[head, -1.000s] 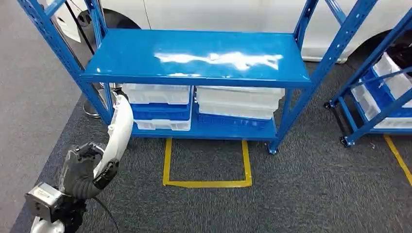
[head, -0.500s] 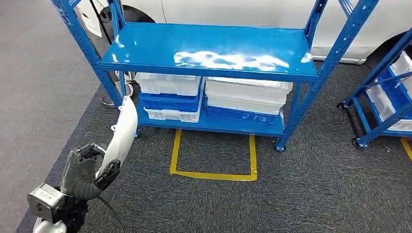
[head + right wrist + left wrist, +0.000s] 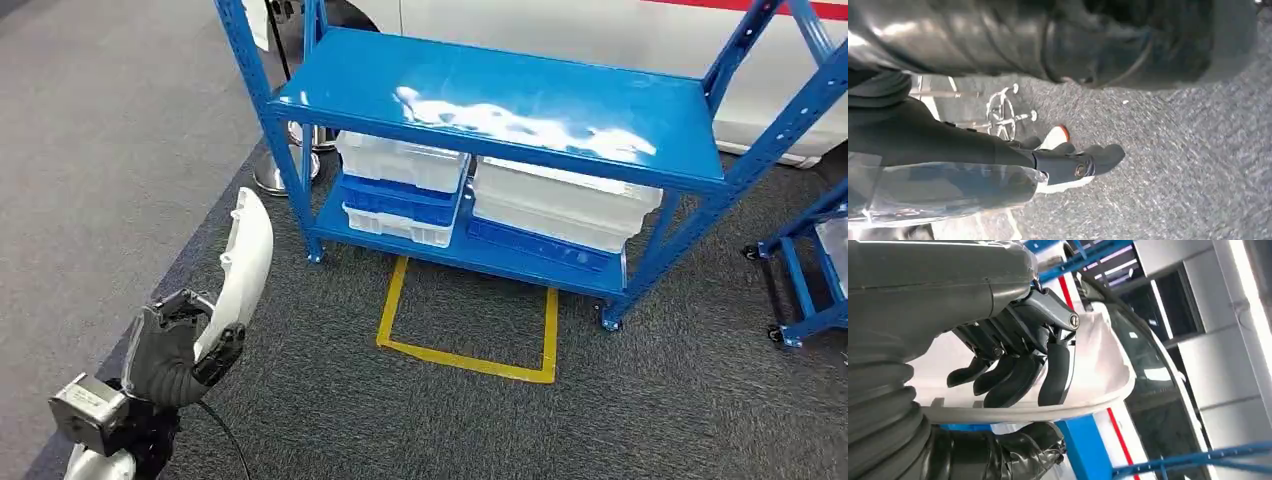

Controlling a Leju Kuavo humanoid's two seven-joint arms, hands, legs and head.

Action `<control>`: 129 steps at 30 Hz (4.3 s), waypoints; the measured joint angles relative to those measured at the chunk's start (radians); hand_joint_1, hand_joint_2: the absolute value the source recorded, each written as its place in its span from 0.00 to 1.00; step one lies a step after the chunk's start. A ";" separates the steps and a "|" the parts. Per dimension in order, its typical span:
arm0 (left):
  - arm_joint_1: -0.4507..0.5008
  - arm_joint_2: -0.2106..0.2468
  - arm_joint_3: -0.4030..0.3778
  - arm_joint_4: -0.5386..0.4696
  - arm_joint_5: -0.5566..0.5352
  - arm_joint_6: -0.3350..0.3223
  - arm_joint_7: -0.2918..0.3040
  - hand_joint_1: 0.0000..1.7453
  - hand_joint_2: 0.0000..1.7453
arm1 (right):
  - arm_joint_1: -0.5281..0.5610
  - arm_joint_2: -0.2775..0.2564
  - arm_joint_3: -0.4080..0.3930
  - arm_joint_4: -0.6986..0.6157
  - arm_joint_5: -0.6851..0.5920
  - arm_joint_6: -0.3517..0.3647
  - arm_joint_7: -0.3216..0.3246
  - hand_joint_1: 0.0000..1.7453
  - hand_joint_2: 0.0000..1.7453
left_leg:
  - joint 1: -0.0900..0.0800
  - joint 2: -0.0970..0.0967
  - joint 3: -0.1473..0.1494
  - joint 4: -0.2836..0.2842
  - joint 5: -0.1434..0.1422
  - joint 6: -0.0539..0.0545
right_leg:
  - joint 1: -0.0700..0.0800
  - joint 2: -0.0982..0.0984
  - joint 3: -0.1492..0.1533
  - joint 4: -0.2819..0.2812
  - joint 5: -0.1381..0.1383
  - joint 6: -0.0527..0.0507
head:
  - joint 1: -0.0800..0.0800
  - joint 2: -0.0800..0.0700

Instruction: Take the parts from the cabinet and place them on the table.

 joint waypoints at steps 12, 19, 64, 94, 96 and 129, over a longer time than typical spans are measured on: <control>0.019 -0.005 0.030 -0.003 0.014 0.023 -0.009 1.00 1.00 | 0.005 0.003 0.002 0.006 0.017 0.033 0.064 0.00 0.00 | 0.009 0.014 -0.113 0.203 -0.107 -0.055 | -0.005 0.005 0.102 -0.271 0.133 -0.031 | -0.004 0.000; 0.050 -0.008 0.075 -0.031 0.008 0.028 0.002 1.00 1.00 | -0.015 0.022 0.003 0.016 0.015 0.024 0.019 0.00 0.00 | 0.005 0.088 -0.008 0.035 -0.018 -0.050 | 0.002 -0.073 0.105 -0.269 0.130 -0.028 | -0.004 0.000; 0.101 -0.145 0.107 -0.007 0.126 0.127 -0.125 1.00 1.00 | -0.113 -0.023 0.113 0.018 0.055 0.060 0.038 0.00 0.00 | 0.006 -0.042 -0.025 0.027 0.009 -0.008 | -0.005 0.026 0.076 -0.186 0.124 0.010 | -0.006 0.000; 0.114 -0.148 -0.059 0.104 0.209 0.195 -0.116 1.00 1.00 | -0.164 -0.012 0.126 0.037 -0.027 0.061 -0.028 0.00 0.00 | 0.002 -0.040 -0.020 0.022 0.009 0.005 | -0.009 0.009 0.052 -0.134 0.106 0.021 | -0.007 0.000; 0.070 -0.149 -0.064 0.137 0.229 0.162 -0.119 1.00 1.00 | -0.171 -0.011 0.126 0.037 -0.061 0.037 -0.043 0.00 0.00 | 0.000 -0.068 -0.031 0.036 0.004 -0.006 | -0.016 0.087 0.091 -0.235 0.128 0.019 | -0.006 0.000; -0.114 -0.113 -0.206 0.228 0.151 0.088 -0.172 1.00 1.00 | -0.050 -0.054 -0.001 0.035 -0.252 0.017 -0.031 0.00 0.00 | -0.006 -0.078 -0.066 0.049 0.018 0.000 | -0.006 0.071 0.089 -0.253 0.125 0.014 | -0.009 0.000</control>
